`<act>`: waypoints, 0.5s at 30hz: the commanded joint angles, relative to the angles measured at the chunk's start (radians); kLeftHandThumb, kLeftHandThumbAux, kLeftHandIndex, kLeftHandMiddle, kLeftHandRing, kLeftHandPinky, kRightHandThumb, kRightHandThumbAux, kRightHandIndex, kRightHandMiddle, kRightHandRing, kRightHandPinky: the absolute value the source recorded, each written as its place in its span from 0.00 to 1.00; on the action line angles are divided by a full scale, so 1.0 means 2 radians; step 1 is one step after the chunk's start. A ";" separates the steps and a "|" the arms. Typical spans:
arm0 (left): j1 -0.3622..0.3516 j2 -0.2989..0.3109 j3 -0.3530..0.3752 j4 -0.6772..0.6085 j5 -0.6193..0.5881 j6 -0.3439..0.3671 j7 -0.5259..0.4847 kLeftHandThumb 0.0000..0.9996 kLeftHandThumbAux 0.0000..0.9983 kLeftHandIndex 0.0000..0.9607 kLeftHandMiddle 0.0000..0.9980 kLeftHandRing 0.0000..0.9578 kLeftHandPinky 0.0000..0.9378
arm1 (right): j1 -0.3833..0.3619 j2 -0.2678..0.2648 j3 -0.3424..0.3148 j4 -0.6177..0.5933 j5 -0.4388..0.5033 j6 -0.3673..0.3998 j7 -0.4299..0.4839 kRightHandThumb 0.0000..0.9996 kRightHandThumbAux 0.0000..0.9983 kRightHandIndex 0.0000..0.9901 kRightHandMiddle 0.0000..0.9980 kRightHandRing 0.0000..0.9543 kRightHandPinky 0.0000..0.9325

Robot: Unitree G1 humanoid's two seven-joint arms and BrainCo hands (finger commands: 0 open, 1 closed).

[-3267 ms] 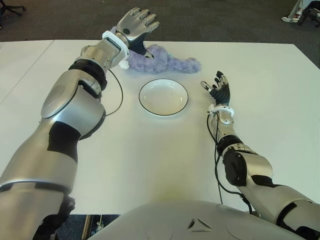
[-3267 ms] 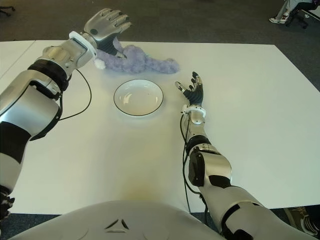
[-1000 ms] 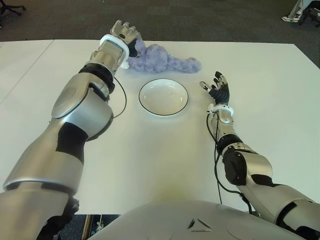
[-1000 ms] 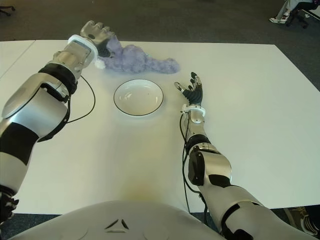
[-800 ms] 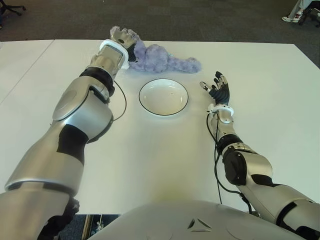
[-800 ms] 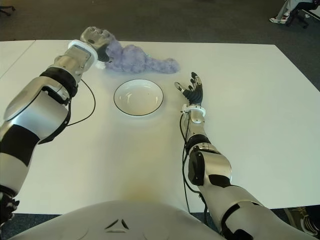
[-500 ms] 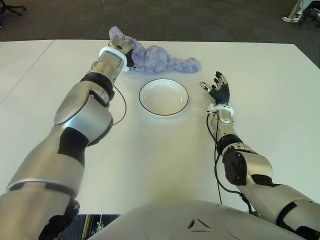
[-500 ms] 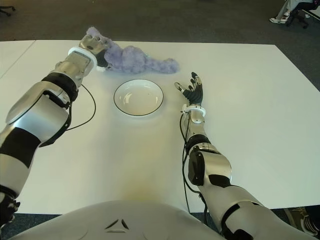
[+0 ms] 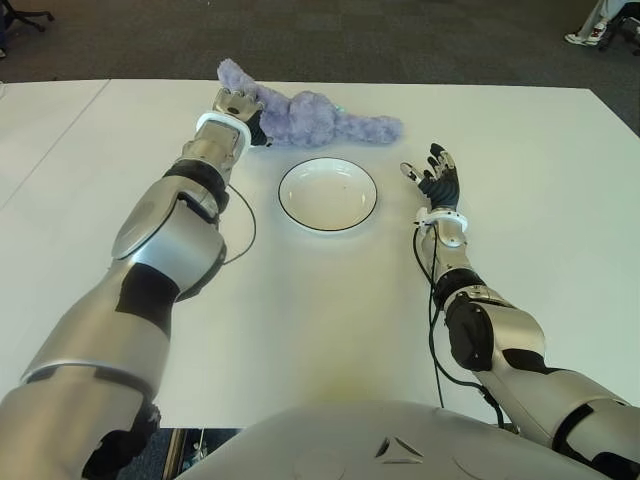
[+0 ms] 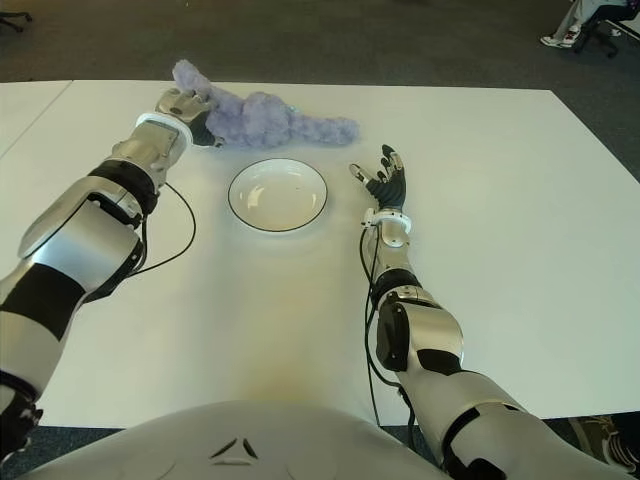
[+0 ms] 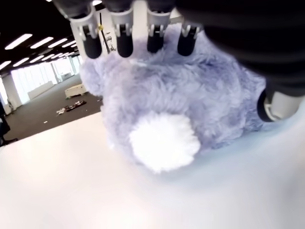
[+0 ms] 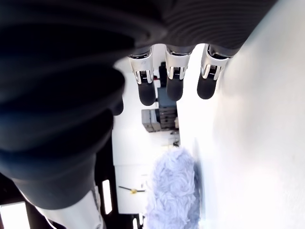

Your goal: Put the doll into the plate.

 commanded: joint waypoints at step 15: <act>0.059 -0.019 0.018 0.003 -0.014 -0.021 -0.036 0.26 0.36 0.00 0.00 0.02 0.10 | 0.117 0.035 -0.003 0.074 0.006 0.065 0.001 0.22 0.89 0.15 0.11 0.07 0.08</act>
